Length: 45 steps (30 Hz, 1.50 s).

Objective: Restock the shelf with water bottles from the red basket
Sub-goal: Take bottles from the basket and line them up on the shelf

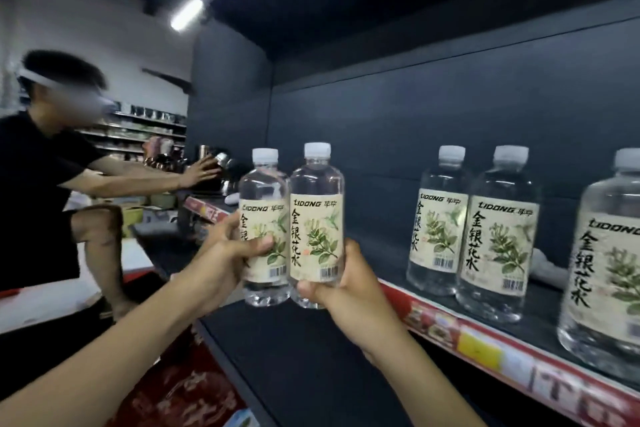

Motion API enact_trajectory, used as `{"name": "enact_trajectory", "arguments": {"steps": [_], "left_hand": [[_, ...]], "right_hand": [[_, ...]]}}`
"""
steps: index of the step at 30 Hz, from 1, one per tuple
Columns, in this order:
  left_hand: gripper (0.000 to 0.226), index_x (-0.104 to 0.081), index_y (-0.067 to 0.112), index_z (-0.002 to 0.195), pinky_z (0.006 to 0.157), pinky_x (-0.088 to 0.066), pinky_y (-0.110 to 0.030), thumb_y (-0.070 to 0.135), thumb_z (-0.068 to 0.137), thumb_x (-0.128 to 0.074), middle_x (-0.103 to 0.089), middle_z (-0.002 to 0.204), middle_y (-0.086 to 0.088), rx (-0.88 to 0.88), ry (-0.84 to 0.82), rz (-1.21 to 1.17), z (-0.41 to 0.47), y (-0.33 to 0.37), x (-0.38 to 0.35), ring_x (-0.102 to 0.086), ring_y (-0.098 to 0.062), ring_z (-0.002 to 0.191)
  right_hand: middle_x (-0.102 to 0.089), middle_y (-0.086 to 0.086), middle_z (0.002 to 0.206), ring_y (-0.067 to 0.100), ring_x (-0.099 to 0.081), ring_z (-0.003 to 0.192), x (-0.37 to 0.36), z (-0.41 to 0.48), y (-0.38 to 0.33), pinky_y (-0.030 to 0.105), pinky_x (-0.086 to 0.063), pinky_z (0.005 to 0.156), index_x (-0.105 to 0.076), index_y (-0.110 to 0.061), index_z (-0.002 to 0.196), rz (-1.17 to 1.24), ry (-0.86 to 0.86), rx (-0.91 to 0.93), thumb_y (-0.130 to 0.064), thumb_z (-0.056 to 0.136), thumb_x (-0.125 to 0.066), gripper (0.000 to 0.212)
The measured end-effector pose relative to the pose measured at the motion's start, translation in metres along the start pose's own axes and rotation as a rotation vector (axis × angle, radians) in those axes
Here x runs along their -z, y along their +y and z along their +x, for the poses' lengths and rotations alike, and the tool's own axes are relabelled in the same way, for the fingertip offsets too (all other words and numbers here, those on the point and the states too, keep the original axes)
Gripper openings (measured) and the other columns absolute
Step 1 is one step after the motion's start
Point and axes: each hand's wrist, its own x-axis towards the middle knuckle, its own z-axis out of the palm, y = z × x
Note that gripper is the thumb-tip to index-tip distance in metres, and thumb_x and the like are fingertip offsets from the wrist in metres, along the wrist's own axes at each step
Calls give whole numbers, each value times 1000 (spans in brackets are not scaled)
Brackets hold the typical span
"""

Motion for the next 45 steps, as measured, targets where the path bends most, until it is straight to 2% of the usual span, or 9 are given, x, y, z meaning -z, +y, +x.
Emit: {"name": "enact_trajectory", "arguments": {"steps": [5,13,17,22,25,27,34,40,45], "left_hand": [[49,-61,6,109,73,-61,-38,-2,61,-69,-76,95,-9,9,-48,9,70,-25,-28,-72,-25,90],[55,-59,3,115,70,-60,-39,-7,62,-73,-72,101,-17,55,-87,-77,133,-68,-47,-70,-31,91],[44,-61,6,111,74,-59,-37,4,67,-69,-74,100,-13,75,-192,-25,150,-77,-47,-72,-26,92],[46,-59,6,119,79,-58,-36,8,75,-69,-71,114,-15,108,-267,51,157,-83,-54,-69,-28,103],[52,-53,10,129,96,-51,-41,10,81,-73,-68,123,-10,105,-309,206,152,-85,-45,-64,-26,115],[57,-51,17,132,102,-48,-40,12,81,-76,-68,124,-1,83,-320,377,146,-85,-40,-63,-19,117],[49,-51,18,130,102,-50,-39,7,86,-70,-69,121,2,80,-283,414,131,-80,-45,-65,-15,113],[48,-49,21,133,106,-45,-44,18,89,-68,-68,124,5,88,-308,438,129,-82,-43,-64,-15,116],[44,-46,30,132,106,-43,-37,32,92,-64,-64,123,16,110,-335,567,127,-77,-45,-60,-9,117]], "right_hand": [[-61,-17,118,1,-57,102,27,37,2,12,-40,75,-36,-27,123,-104,115,3,-9,84,-71,55],[-61,-12,111,9,-62,93,36,72,20,31,-54,74,-28,-25,114,-297,231,-68,-16,88,-65,45],[-63,-7,103,9,-64,79,36,84,27,30,-55,65,-30,-21,120,-307,293,-167,-18,88,-67,49],[-50,11,125,25,-55,108,46,94,33,27,-42,77,-38,-10,128,-388,418,-236,-15,83,-72,56],[-45,16,136,28,-52,118,40,92,34,28,-41,81,-8,-6,153,-457,445,-222,-17,86,-69,91],[-46,15,136,27,-55,115,35,90,34,30,-48,87,9,-10,154,-472,479,-187,-16,87,-68,103],[-42,14,134,25,-54,111,27,81,36,42,-52,92,26,-15,150,-510,490,-150,-17,90,-62,105],[-11,19,158,32,-33,138,24,70,26,45,-40,108,28,-15,148,-622,452,-110,-13,91,-62,107],[-29,17,146,28,-39,125,20,62,26,40,-46,99,25,-15,149,-716,467,-80,-10,89,-64,107]]}}
